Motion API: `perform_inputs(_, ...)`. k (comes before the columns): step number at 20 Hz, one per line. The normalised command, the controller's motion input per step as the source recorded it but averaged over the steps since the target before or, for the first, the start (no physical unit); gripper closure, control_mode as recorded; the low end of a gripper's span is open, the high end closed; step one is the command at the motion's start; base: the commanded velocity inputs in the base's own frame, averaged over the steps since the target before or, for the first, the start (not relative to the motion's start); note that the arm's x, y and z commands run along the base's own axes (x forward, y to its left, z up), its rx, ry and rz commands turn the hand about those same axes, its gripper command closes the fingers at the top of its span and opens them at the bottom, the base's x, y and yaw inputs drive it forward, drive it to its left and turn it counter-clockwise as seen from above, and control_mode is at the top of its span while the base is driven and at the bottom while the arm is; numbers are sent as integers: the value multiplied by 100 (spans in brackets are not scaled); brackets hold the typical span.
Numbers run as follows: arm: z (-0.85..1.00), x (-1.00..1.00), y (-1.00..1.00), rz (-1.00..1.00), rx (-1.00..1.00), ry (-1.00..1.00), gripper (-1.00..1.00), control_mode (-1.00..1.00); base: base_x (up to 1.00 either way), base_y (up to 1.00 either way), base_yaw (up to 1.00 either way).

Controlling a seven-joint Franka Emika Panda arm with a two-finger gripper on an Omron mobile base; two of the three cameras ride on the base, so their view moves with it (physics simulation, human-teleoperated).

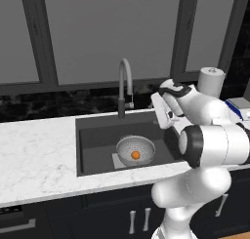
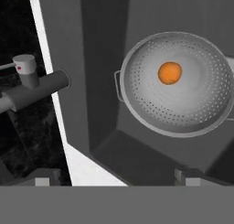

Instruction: Put the colander in the sink, put the tangerine in the colander, and turn on the sink faucet and pour water over the colander.

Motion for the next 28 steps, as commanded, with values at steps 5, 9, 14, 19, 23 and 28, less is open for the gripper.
perform_inputs(5, 3, 73, 0, 0, 14, 13, -100, -100, 0, 0, 0)
perform_inputs(9, -3, 49, -1, 0, 15, 5, -100, -100, 0, 0, 0)
perform_inputs(14, -13, 14, -2, -11, 20, 0, -100, -100, 0, 0, 0)
perform_inputs(19, -4, 3, 0, -23, 24, 0, -100, -100, 0, 0, 0)
perform_inputs(23, 0, 1, 4, -27, 30, 0, -100, -100, 0, 0, 0)
perform_inputs(28, 0, 6, 9, -26, 30, 2, -100, -100, 0, 0, 0)
